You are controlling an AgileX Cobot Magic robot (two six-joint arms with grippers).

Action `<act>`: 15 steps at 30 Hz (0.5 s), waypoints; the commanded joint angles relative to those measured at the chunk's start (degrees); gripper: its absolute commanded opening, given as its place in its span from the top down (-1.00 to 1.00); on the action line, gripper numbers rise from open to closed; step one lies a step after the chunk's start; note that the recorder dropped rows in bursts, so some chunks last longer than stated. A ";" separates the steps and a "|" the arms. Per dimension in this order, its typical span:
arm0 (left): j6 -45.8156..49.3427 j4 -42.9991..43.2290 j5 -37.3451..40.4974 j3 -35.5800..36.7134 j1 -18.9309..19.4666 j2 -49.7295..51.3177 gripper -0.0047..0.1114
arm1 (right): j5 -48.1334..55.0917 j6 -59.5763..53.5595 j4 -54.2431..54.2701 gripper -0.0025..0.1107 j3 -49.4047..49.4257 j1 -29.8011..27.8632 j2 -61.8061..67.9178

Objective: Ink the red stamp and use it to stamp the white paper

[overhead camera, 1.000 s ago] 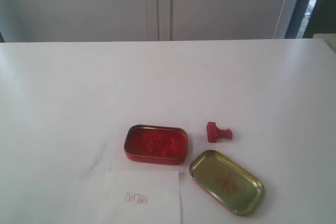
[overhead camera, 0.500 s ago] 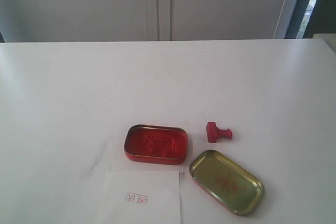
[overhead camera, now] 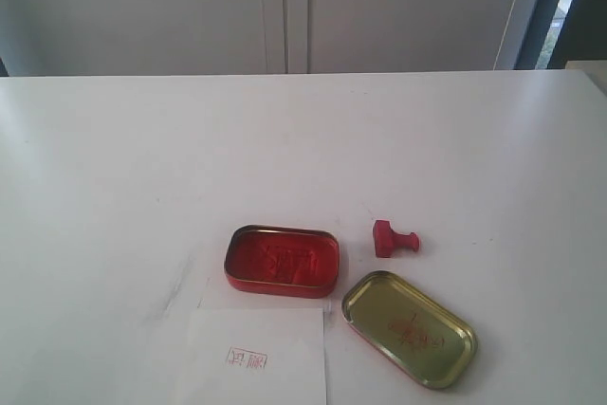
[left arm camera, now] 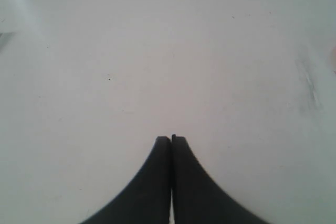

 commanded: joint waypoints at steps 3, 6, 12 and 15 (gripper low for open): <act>-0.09 -0.20 -0.14 0.30 0.14 -0.28 0.92 | -0.82 -0.48 -0.37 0.96 0.32 -0.18 -0.36; -0.09 -0.20 -0.14 0.30 0.14 -0.28 0.92 | -0.82 -0.48 -0.37 0.96 0.32 -0.18 -0.36; -0.09 -0.20 -0.14 0.30 0.14 -0.28 0.92 | -0.81 0.11 -0.37 0.96 0.32 -0.18 -0.36; -0.09 -0.20 -0.14 0.30 0.14 -0.28 0.92 | -0.81 0.11 -0.37 0.96 0.32 -0.18 -0.36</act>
